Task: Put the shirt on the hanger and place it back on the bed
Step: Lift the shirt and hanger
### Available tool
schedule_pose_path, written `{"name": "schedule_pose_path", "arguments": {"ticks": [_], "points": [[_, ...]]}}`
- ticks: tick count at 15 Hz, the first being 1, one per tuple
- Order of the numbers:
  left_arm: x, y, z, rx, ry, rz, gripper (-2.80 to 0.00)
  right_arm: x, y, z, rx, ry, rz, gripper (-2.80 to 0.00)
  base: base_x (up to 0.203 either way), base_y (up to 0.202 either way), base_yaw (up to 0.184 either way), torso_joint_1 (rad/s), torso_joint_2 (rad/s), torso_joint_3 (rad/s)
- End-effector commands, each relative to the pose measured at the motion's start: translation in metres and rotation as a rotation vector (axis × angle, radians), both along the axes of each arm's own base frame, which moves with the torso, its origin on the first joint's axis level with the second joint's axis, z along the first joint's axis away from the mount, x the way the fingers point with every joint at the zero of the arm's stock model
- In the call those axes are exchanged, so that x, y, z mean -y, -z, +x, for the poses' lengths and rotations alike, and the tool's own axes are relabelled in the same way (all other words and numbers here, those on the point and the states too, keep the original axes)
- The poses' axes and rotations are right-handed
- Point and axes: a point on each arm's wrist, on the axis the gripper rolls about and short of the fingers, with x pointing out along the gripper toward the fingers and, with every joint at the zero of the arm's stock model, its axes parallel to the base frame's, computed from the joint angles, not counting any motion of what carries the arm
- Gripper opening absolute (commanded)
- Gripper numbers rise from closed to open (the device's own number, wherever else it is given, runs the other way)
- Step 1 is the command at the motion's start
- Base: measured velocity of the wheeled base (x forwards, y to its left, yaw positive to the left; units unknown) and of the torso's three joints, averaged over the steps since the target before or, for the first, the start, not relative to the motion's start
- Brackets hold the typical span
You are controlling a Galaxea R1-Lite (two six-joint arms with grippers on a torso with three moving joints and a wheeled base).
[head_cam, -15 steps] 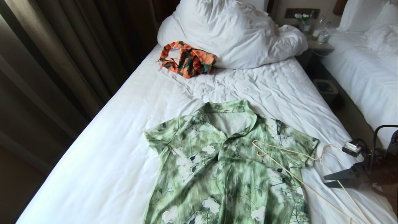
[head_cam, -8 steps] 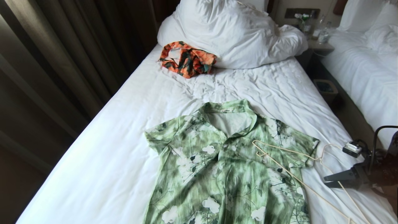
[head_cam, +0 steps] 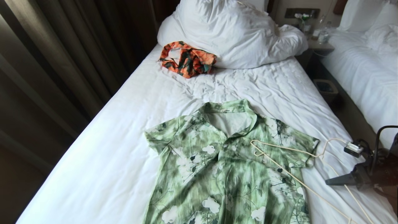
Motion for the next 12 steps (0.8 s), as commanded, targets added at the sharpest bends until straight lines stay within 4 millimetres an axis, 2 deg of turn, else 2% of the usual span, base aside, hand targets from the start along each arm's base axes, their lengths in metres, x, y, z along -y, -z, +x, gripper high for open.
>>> {"name": "schedule_pose_path", "arguments": {"ticks": [1,7,12], "points": [[0.000,0.000,0.000,0.001,-0.001,0.001,-2.80,0.001,-0.007,-0.002,0.019,0.004,-0.002,-2.80,0.000,0.000,0.000,0.000,0.00,0.000],[0.000,0.000,0.000,0.000,-0.001,0.001,-2.80,0.006,-0.029,-0.009,0.085,0.028,-0.037,-2.80,0.000,0.000,0.000,0.000,0.00,0.000],[0.000,0.000,0.000,0.000,-0.001,0.001,-2.80,-0.001,-0.084,-0.016,0.359,-0.036,-0.157,-2.80,0.000,0.000,0.000,0.000,0.00,0.000]]}}
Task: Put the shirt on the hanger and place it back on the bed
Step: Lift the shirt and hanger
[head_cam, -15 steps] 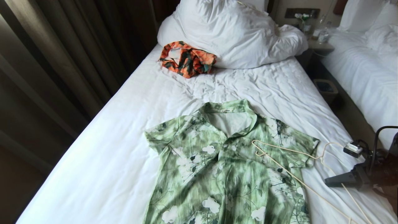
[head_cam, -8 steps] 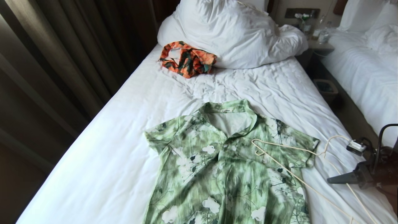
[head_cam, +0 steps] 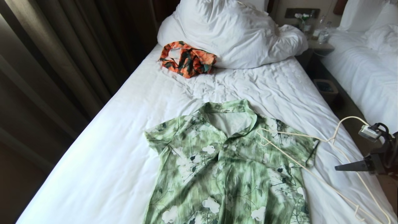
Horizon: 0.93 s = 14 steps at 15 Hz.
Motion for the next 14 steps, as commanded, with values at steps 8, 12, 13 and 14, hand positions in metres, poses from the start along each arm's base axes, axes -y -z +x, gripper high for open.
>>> {"name": "schedule_pose_path", "arguments": {"ticks": [8,12,13,14], "points": [[0.000,0.000,0.000,0.000,-0.001,-0.001,-2.80,-0.033,-0.066,0.016,0.490,-0.264,-0.216,-2.80,0.000,0.000,0.000,0.000,0.00,0.000],[0.000,0.000,0.000,0.001,-0.001,0.000,-2.80,-0.042,-0.084,0.015,0.669,-0.326,-0.177,-2.80,0.000,0.000,0.000,0.000,0.00,0.000],[0.000,0.000,0.000,0.000,-0.001,0.001,-2.80,-0.044,-0.090,0.011,0.721,-0.338,-0.165,-2.80,0.000,0.000,0.000,0.000,0.00,0.000],[0.000,0.000,0.000,0.001,-0.001,0.001,-2.80,-0.046,-0.095,0.006,0.739,-0.339,-0.163,-2.80,0.000,0.000,0.000,0.000,0.00,0.000]]}}
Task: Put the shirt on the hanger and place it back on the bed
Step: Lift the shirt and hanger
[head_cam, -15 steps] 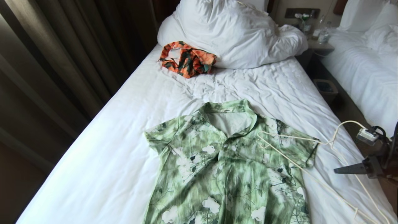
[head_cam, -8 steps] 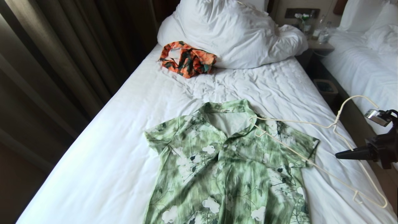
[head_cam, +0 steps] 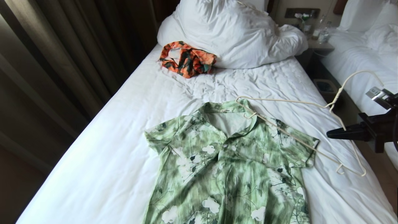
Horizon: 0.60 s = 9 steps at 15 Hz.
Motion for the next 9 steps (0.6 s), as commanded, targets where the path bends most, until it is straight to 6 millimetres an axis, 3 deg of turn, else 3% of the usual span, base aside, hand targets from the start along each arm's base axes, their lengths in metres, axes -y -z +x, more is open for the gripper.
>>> {"name": "schedule_pose_path", "arguments": {"ticks": [1,4,9], "points": [[0.000,0.000,0.000,0.000,-0.001,0.000,-2.80,-0.005,-0.010,-0.015,0.037,-0.015,0.019,-2.80,0.000,0.000,0.000,0.000,0.00,0.000],[0.000,0.000,0.000,0.000,-0.001,0.001,-2.80,-0.011,-0.007,-0.029,0.067,-0.036,0.030,-2.80,0.000,0.000,0.000,0.000,0.00,0.000],[0.000,0.000,0.000,0.000,-0.001,0.000,-2.80,-0.012,-0.019,-0.021,0.247,-0.050,-0.033,-2.80,0.000,0.000,0.000,0.000,0.00,0.000]]}}
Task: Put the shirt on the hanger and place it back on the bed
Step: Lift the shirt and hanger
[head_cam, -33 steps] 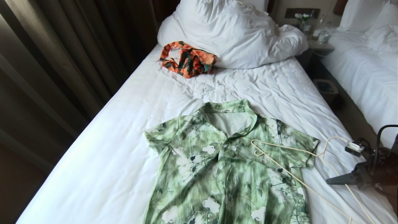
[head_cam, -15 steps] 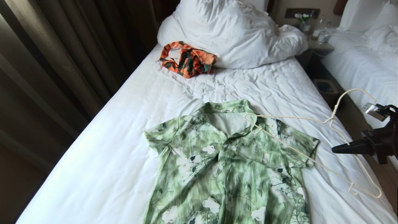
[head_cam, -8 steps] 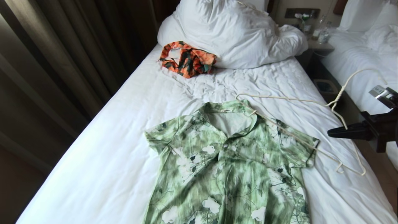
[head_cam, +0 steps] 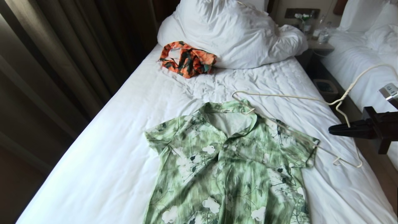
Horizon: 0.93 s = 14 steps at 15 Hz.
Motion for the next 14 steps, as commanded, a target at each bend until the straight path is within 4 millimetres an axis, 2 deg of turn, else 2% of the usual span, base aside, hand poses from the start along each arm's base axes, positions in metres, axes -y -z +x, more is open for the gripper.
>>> {"name": "schedule_pose_path", "arguments": {"ticks": [1,3,8,11,14], "points": [[0.000,0.000,0.000,0.000,-0.001,0.000,-2.80,-0.002,-0.011,-0.007,0.035,0.004,-0.004,-2.80,0.000,0.000,0.000,0.000,0.00,0.000],[0.000,0.000,0.000,0.000,0.003,0.008,-2.80,0.000,-0.021,-0.016,0.047,0.026,-0.003,-2.80,0.000,0.000,0.000,0.000,0.00,0.000],[0.000,-0.001,-0.001,0.001,-0.001,0.029,-2.80,0.006,-0.025,-0.024,0.052,0.055,-0.003,-2.80,0.000,0.000,0.000,0.000,0.00,0.000],[0.000,-0.036,0.002,-0.013,0.016,-0.044,-2.80,0.004,-0.026,-0.025,0.057,0.052,-0.004,-2.80,0.000,0.000,0.000,0.000,0.00,0.000],[0.001,-0.070,0.027,-0.137,0.101,-0.111,-2.80,0.005,-0.027,-0.024,0.061,0.052,-0.006,-2.80,0.000,0.000,0.000,0.000,0.00,0.000]]}}
